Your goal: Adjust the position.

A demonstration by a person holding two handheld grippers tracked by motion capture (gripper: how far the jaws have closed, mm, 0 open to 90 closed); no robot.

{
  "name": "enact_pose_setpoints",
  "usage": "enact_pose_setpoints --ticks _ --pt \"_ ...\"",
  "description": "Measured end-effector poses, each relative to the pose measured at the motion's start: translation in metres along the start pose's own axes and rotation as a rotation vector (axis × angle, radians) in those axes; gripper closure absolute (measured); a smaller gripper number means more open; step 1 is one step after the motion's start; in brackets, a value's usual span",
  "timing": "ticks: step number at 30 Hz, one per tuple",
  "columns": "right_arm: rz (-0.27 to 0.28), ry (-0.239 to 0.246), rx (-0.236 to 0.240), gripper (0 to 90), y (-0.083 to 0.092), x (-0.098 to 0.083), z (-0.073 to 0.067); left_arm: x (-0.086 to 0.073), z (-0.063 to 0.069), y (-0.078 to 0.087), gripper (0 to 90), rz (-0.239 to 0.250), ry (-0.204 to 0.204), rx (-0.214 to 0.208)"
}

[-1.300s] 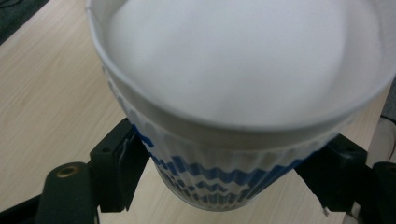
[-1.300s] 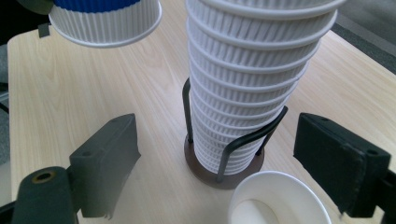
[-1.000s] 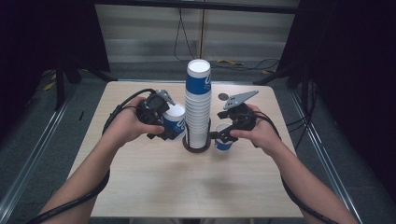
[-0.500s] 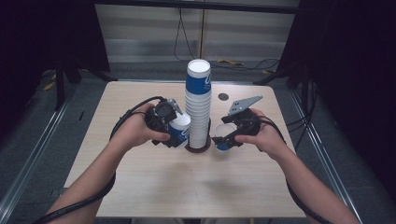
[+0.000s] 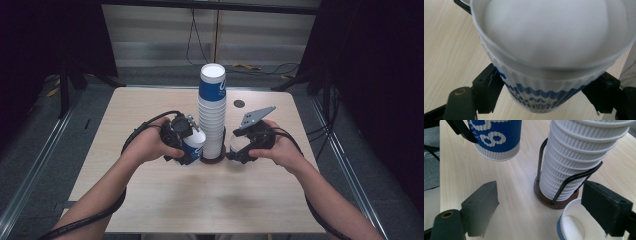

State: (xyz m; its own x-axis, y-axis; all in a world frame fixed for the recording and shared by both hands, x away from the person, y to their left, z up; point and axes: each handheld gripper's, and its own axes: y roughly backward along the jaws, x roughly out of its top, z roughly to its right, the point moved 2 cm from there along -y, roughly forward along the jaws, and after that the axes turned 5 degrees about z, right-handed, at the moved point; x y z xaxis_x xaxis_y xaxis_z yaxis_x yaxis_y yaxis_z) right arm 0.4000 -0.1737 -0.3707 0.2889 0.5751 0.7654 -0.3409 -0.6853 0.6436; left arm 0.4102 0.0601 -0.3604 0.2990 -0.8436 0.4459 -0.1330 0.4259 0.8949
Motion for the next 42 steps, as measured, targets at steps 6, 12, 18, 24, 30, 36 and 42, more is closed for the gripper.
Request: enact_pose_setpoints --ticks 6,12,18,24,30,36,42 --pt "0.011 0.005 0.004 13.3 0.0 0.001 -0.002 -0.002 0.003 -0.005 23.4 -0.031 -0.006 -0.001" --pt "0.022 0.001 0.02 13.3 -0.001 -0.003 -0.004 -0.002 0.004 -0.014 23.4 -0.082 -0.034 -0.018" --pt "0.027 -0.008 0.048 13.3 -0.004 -0.006 -0.007 0.002 0.008 -0.022 23.4 -0.102 -0.05 -0.026" --pt "0.057 -0.012 0.093 13.6 -0.007 -0.003 -0.013 0.009 0.014 -0.032 23.4 -0.11 -0.076 -0.033" --pt "0.066 0.0 0.128 14.0 -0.01 0.002 -0.02 0.018 0.02 -0.039 23.4 -0.087 -0.107 -0.045" --pt "0.058 0.004 0.134 14.1 -0.013 0.004 -0.022 0.024 0.027 -0.04 23.4 -0.07 -0.108 -0.058" --pt "0.05 0.004 0.148 16.6 -0.017 0.004 -0.025 0.028 0.028 -0.041 23.4 -0.064 -0.143 -0.062"
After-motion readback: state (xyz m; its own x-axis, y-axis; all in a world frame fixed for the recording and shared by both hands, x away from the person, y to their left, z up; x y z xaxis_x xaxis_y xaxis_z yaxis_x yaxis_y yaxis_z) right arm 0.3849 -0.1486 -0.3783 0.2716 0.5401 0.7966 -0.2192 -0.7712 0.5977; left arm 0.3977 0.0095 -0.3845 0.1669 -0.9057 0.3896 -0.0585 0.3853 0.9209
